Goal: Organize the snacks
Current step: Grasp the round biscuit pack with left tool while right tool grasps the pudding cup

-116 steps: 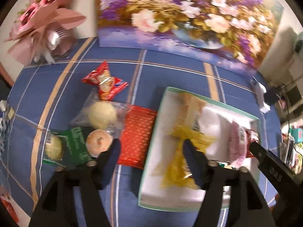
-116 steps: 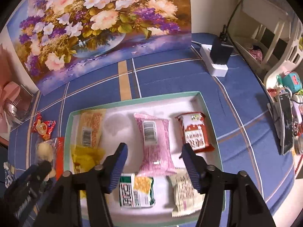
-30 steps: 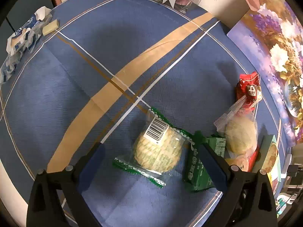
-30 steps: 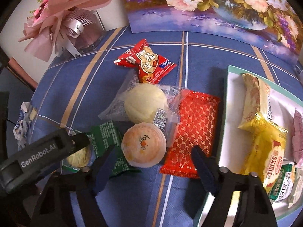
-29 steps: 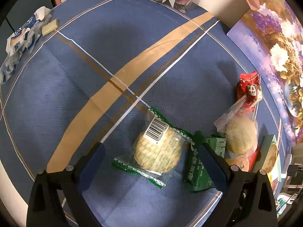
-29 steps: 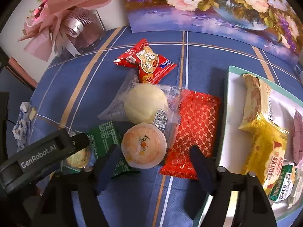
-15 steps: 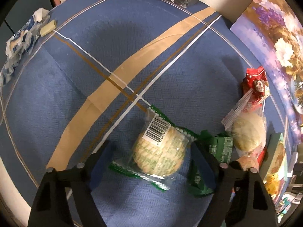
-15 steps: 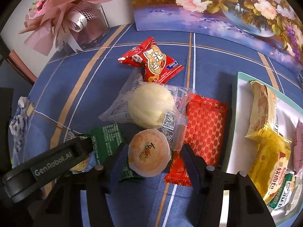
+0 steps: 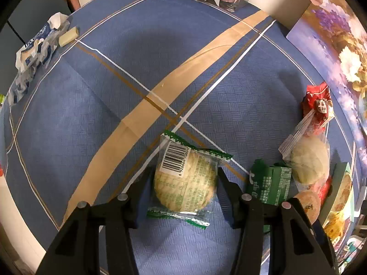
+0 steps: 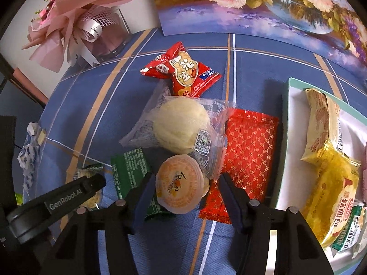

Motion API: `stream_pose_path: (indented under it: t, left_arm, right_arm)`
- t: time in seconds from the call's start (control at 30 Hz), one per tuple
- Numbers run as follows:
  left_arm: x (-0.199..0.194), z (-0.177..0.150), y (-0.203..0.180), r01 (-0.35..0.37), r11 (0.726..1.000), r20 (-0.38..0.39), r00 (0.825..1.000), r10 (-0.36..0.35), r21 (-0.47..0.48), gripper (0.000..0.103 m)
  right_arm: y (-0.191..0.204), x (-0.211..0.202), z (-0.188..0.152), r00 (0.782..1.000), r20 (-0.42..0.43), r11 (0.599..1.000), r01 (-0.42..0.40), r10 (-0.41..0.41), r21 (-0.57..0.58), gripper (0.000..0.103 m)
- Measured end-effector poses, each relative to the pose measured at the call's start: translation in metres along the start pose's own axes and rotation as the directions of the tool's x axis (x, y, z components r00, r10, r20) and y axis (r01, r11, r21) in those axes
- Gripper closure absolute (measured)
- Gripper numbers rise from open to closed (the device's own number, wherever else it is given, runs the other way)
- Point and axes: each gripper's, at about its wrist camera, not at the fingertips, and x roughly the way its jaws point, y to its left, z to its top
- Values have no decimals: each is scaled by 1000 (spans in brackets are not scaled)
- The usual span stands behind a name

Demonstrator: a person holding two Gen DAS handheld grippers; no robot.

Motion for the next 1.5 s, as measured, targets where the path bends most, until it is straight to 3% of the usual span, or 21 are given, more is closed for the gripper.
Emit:
stream_pose_path:
  t: [0.43,0.67,0.9,1.5]
  left_arm:
    - [4,4,18,38,999,-18,999,-38,-21,49]
    - [0,6,26,43,998,-15,999,-43,-38,49]
    - [-5,1,24,47,998,-13,999,-47,-41,49]
    - [2,1,21,43,999,-35,998,-44,-23,49]
  right_arm:
    - [-11,-11,-7,997,-39,997,-59,60,47,51]
    - [-22,-21,-6,1000,-27,998,1,0,58,50]
    - [-38,-32,-6,1000,-5,995,-4,5,97,51]
    - [-8,-5,-6,1000,-22,999,-16,17,44,53]
